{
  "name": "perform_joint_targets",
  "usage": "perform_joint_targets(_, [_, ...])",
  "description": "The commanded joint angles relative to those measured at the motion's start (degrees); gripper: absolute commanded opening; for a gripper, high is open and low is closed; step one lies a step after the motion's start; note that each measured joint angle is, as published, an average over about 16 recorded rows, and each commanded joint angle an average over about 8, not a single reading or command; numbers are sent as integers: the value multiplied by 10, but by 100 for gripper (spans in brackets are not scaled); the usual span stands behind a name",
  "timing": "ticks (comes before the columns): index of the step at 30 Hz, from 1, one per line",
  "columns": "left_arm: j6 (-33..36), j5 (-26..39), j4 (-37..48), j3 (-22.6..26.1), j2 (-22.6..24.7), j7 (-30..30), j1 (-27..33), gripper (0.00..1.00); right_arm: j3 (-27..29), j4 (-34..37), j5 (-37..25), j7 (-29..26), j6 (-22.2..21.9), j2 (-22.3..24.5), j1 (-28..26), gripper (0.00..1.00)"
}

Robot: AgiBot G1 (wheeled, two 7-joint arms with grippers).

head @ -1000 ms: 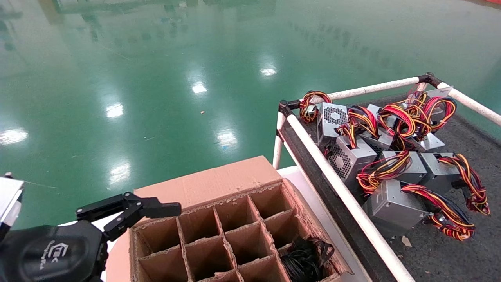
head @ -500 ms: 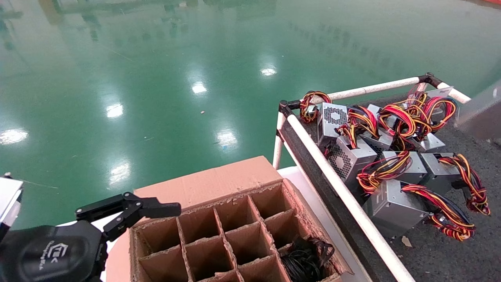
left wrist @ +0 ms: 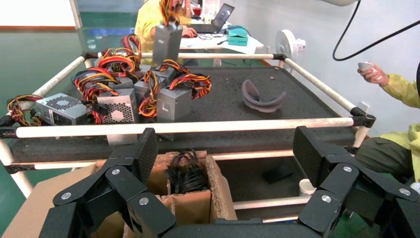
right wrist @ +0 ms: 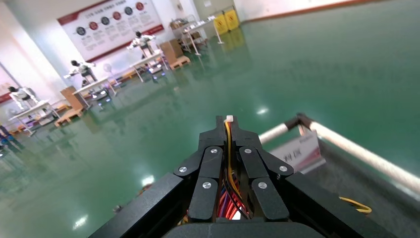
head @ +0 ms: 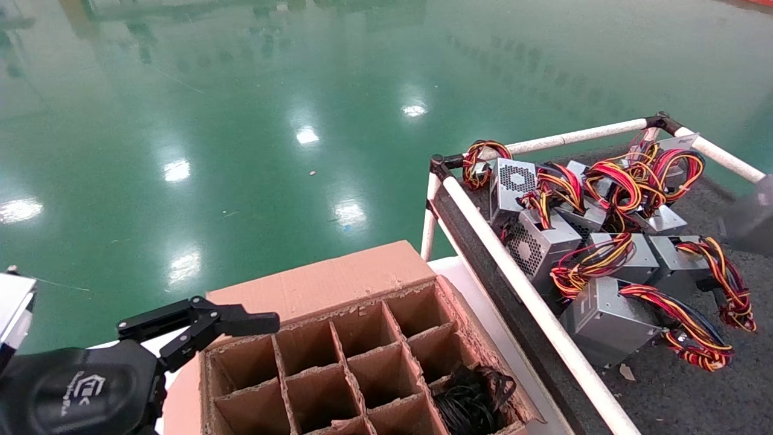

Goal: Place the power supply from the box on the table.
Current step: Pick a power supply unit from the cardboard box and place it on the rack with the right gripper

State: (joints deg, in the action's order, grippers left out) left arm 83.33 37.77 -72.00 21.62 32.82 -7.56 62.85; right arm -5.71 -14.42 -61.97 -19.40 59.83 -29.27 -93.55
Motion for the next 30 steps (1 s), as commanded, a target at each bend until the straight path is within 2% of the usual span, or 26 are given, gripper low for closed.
perform_joint_targets(1, [0,0,0,0,0,0,0,100,-2,14,-3,9,-1,-4,0,0])
perform_joint_targets(9, [0,0,0,0,0,0,0,100,-9,54,-14,40,-10,-32,-4,0])
perform_joint_targets(30, [0,0,0,0,0,0,0,100,-20,121,-30,86,-81,-112,-23,0])
